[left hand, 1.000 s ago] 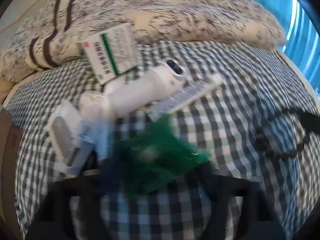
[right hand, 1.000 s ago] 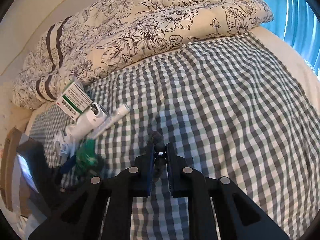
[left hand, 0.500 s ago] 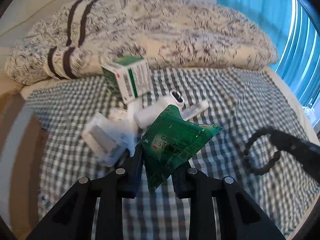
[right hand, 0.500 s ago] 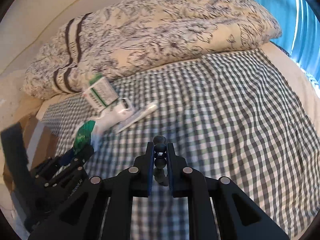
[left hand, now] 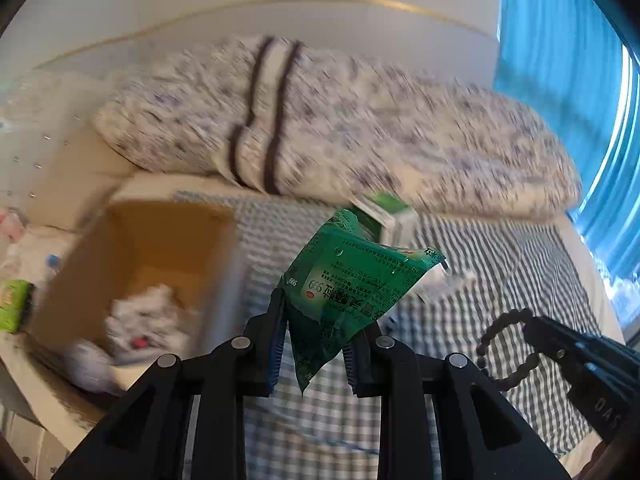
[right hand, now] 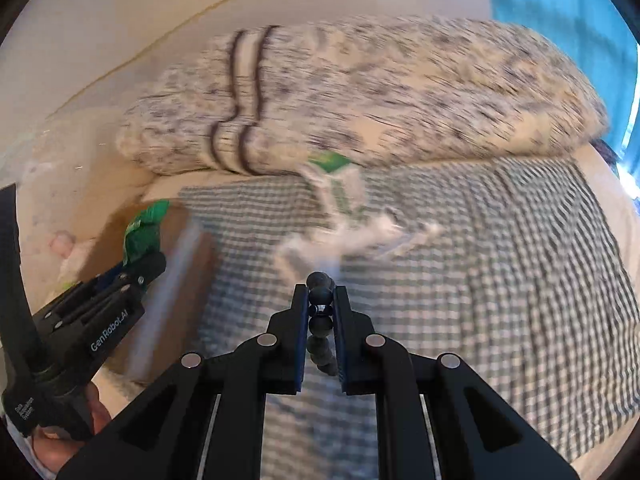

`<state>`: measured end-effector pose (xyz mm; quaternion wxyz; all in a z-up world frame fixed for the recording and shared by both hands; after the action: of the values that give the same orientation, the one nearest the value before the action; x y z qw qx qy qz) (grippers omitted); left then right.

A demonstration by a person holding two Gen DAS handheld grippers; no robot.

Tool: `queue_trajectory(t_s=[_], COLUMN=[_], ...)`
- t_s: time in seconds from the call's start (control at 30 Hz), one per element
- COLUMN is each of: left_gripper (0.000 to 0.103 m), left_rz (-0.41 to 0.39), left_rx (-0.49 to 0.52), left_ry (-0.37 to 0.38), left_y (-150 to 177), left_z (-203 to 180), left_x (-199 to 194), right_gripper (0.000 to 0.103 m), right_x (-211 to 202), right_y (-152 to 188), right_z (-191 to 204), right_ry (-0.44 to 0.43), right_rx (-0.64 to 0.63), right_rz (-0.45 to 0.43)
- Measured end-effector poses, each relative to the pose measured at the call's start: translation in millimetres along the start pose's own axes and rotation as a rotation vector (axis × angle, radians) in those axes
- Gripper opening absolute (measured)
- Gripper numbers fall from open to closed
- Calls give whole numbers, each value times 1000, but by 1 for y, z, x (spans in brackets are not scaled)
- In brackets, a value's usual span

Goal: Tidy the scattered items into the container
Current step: 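Carry bracelet and green packet over the cardboard box and open both grippers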

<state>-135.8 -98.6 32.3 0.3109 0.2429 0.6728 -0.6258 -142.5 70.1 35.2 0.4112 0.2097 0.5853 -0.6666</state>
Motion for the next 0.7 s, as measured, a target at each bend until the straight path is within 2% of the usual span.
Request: queue_trajectory(t_s=[0.13, 0.27, 0.4, 0.53, 0.7], left_gripper=[25, 25, 25, 25, 26], left_rz=[-40, -50, -38, -5, 76], left_rx=[-39, -60, -110, -169, -215], left_ry=[-46, -94, -140, -166, -180], left_y=[-14, -18, -16, -6, 19], left_z=[51, 94, 138, 177, 205], left_x=[-32, -47, -47, -33, 6], right_gripper=[11, 11, 11, 11, 11], right_x=[-14, -18, 2, 36, 83], right_y=[-20, -33, -31, -17, 6], right_z=[78, 147, 205, 238, 249], right_ry=[-85, -155, -211, -221, -207], right_rx=[-102, -188, -257, -302, -316], right_rz=[-36, -57, -7, 67, 156])
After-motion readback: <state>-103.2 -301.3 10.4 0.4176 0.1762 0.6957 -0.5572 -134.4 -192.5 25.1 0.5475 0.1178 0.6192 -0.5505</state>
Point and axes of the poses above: each gripper's, at about its wrist camera, not at the fingertips, and x roughly the way its jaws point, z to its left, y to its underside, the point moved 5 cm from there along x, roughly the way its jaws point, and after that the axes turned 4 degrees about z, right-handed, at the moved point
